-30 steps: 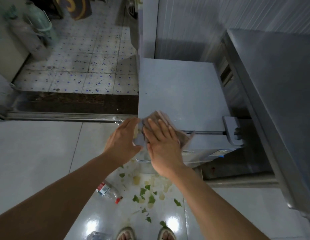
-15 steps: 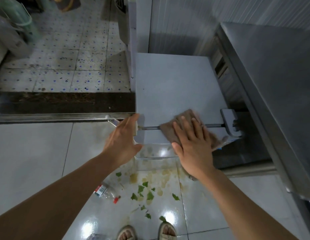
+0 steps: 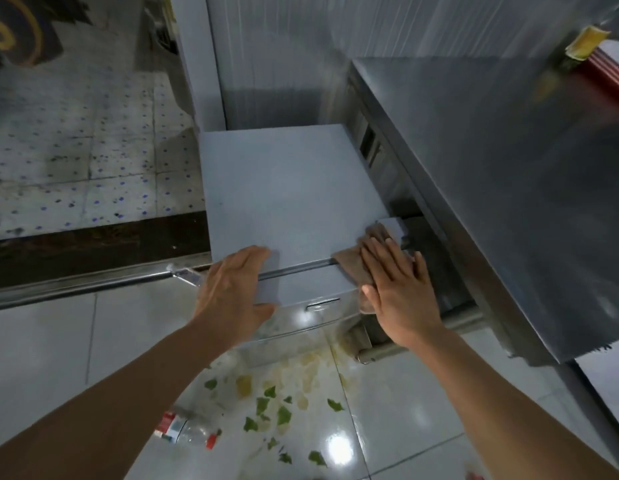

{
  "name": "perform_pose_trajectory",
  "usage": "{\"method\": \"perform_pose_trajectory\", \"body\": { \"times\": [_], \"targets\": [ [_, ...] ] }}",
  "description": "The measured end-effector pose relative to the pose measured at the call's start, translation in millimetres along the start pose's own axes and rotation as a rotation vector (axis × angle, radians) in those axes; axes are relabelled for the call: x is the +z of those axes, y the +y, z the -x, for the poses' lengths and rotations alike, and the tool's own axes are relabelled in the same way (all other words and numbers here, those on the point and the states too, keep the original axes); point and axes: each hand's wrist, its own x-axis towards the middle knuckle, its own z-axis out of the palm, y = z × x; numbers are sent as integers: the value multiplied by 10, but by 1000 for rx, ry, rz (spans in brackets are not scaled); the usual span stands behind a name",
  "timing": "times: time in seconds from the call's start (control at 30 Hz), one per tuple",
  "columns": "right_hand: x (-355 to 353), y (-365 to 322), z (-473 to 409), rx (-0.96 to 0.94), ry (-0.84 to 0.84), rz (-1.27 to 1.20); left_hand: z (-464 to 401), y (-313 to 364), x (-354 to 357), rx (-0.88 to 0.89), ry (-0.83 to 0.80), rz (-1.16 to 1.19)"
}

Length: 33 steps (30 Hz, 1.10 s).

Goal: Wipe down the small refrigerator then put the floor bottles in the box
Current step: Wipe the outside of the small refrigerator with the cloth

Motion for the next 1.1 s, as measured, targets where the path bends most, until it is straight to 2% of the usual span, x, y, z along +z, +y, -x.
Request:
{"method": "perform_pose_trajectory", "body": {
  "times": [0.17, 0.27, 0.4, 0.53, 0.63, 0.77, 0.97, 1.1],
  "targets": [
    [-25, -41, -125, 179, 88, -125, -188, 217, 226, 70, 15, -76],
    [-72, 41, -384, 149, 69, -122, -261, 232, 269, 37, 5, -125],
    [-155, 134, -663, 165, -28, -269, -281, 207, 250, -13, -38, -92],
    [-73, 74, -281, 150, 55, -177, -377, 208, 205, -57, -95, -53],
    [-37, 60, -154, 165, 48, -206, -584, 183, 170, -80, -73, -63],
    [-52, 66, -643, 167, 29, -248, -927, 66, 133, -144, 3, -119],
    [-145, -42, -1428, 290, -19, -295, -1452, -218, 96, -158, 24, -229],
    [-144, -45, -1926, 268, 40, -332, -1789, -406, 29, -182, 41, -233]
  ]
}}
